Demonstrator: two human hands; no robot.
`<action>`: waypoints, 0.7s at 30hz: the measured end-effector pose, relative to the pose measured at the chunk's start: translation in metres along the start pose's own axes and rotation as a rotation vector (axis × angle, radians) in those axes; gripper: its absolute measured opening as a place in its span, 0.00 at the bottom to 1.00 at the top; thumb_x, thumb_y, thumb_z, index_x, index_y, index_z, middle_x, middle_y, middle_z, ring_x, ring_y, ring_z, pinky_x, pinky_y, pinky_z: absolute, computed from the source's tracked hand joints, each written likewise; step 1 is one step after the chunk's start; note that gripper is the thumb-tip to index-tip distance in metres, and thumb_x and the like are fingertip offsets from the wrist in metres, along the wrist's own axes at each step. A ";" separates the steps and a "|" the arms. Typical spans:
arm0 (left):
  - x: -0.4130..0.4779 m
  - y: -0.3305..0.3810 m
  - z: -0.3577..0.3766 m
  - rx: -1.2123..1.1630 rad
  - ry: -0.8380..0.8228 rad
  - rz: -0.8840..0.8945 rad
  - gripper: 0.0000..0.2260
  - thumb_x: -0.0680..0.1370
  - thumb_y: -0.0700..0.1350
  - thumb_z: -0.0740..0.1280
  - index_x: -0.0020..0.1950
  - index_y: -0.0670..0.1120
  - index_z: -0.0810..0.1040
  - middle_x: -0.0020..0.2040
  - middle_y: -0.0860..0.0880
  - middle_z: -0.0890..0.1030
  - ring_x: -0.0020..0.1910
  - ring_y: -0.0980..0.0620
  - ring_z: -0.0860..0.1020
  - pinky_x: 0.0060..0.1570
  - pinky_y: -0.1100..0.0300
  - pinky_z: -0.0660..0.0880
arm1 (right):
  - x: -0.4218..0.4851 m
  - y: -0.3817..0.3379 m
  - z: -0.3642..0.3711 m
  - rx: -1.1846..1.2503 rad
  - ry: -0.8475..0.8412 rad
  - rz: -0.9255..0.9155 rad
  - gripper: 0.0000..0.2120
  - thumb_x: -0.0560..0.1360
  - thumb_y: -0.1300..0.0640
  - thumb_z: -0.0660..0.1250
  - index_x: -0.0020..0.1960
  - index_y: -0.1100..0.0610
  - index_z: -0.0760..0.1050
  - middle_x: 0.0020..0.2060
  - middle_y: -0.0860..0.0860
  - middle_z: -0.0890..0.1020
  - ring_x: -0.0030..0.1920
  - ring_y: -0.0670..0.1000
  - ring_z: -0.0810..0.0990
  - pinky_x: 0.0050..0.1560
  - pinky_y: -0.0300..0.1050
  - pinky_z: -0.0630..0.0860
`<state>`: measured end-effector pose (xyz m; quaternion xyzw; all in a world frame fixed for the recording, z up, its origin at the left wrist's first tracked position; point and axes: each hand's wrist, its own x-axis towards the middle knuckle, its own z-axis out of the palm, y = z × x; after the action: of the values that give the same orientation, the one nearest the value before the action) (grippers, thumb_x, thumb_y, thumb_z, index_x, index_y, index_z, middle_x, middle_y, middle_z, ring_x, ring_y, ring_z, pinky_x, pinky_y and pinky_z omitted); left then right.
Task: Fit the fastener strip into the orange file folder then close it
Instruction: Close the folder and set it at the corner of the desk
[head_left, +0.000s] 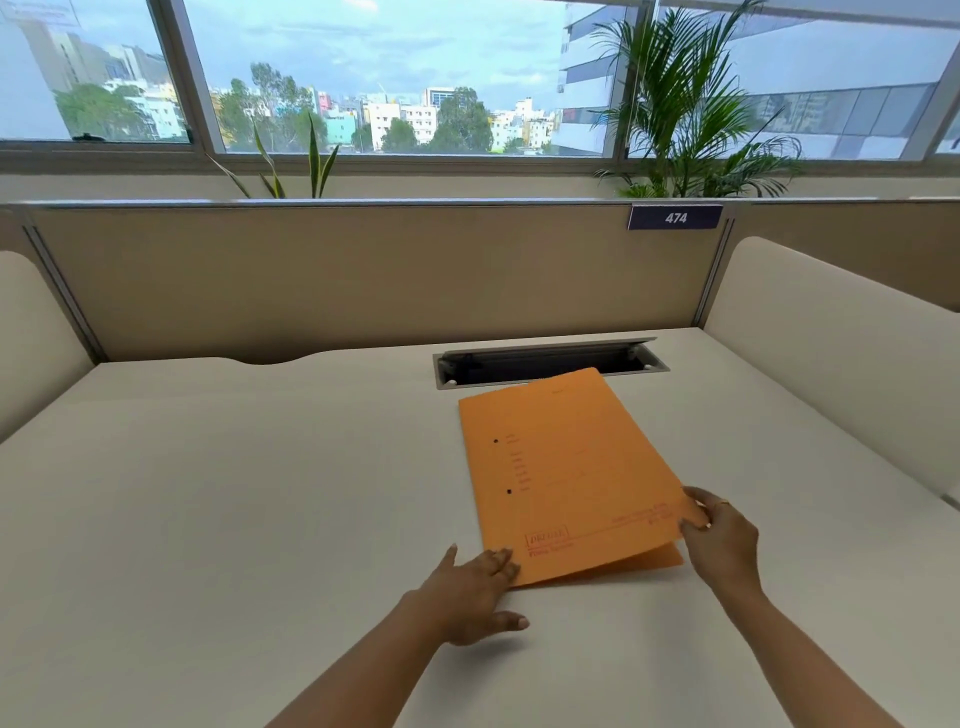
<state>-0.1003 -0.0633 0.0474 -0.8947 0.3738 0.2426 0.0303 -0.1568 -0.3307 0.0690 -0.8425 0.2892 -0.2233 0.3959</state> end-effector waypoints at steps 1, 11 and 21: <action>0.000 0.001 0.002 -0.001 -0.004 -0.002 0.33 0.78 0.63 0.50 0.77 0.47 0.44 0.79 0.48 0.43 0.78 0.51 0.45 0.74 0.43 0.40 | -0.001 0.009 0.003 -0.024 -0.020 0.025 0.18 0.72 0.71 0.62 0.61 0.64 0.74 0.55 0.65 0.80 0.56 0.63 0.77 0.59 0.52 0.72; 0.010 0.000 0.000 0.072 0.135 0.011 0.27 0.80 0.58 0.52 0.75 0.46 0.58 0.77 0.47 0.58 0.76 0.50 0.55 0.74 0.48 0.49 | -0.002 0.046 0.020 -0.118 -0.115 0.111 0.17 0.73 0.70 0.64 0.62 0.67 0.72 0.60 0.65 0.77 0.61 0.63 0.74 0.64 0.54 0.69; 0.036 -0.010 0.001 -0.009 0.195 -0.131 0.29 0.79 0.59 0.54 0.75 0.46 0.56 0.78 0.47 0.56 0.76 0.50 0.54 0.74 0.46 0.52 | 0.027 0.038 0.037 -0.298 -0.190 0.055 0.19 0.73 0.59 0.67 0.62 0.64 0.73 0.61 0.61 0.77 0.61 0.60 0.74 0.59 0.53 0.73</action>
<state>-0.0719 -0.0796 0.0289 -0.9367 0.3148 0.1534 0.0057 -0.1265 -0.3487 0.0208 -0.9008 0.3034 -0.0862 0.2984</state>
